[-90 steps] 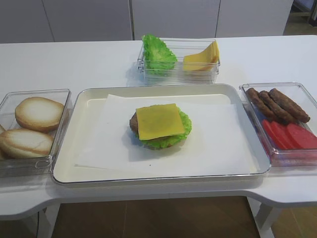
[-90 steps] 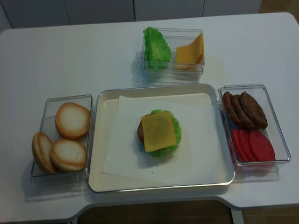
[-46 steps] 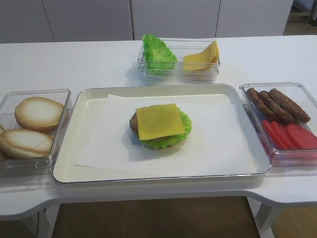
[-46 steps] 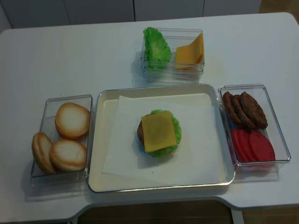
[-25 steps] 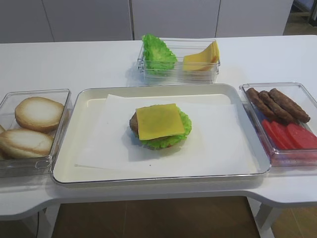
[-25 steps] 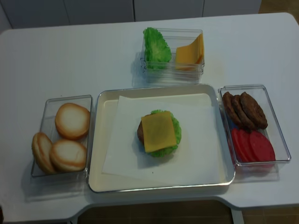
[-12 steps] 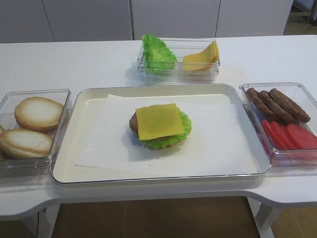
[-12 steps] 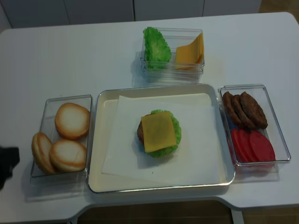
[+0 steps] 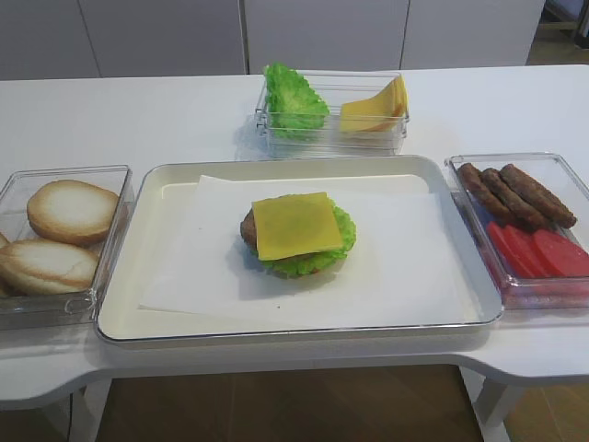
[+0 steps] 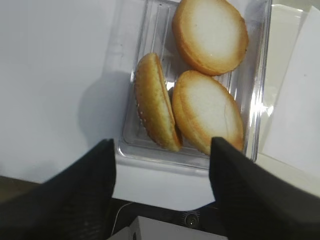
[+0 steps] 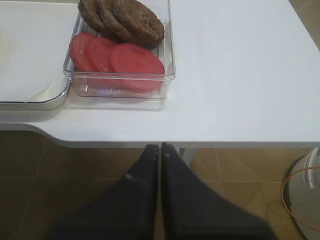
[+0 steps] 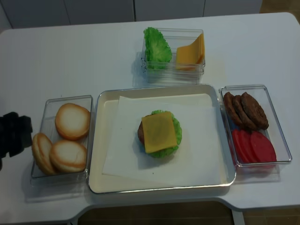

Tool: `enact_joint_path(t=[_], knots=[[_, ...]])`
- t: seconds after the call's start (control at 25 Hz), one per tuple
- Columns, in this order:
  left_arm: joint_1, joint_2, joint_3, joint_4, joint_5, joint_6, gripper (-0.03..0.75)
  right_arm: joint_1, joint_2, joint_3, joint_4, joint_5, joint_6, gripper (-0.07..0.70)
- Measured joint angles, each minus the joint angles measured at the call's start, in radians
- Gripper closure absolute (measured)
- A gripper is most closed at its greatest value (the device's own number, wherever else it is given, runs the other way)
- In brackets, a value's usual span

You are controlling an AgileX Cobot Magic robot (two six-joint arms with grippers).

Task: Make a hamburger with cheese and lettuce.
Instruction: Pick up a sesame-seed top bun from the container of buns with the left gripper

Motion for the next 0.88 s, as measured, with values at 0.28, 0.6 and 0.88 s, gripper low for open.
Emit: enact_joint_path(t=[0.28, 0.6, 0.88], knots=[[0.000, 0.027, 0.000, 0.043, 0.002, -0.152, 0.273, 0.000, 0.000, 0.000, -0.004, 0.000, 0.000, 0.540], [0.000, 0.125, 0.000, 0.075, 0.000, -0.196, 0.273, 0.000, 0.000, 0.000, -0.006, 0.000, 0.000, 0.547], [0.000, 0.210, 0.000, 0.078, -0.047, -0.257, 0.273, 0.000, 0.000, 0.000, -0.006, 0.000, 0.002, 0.540]])
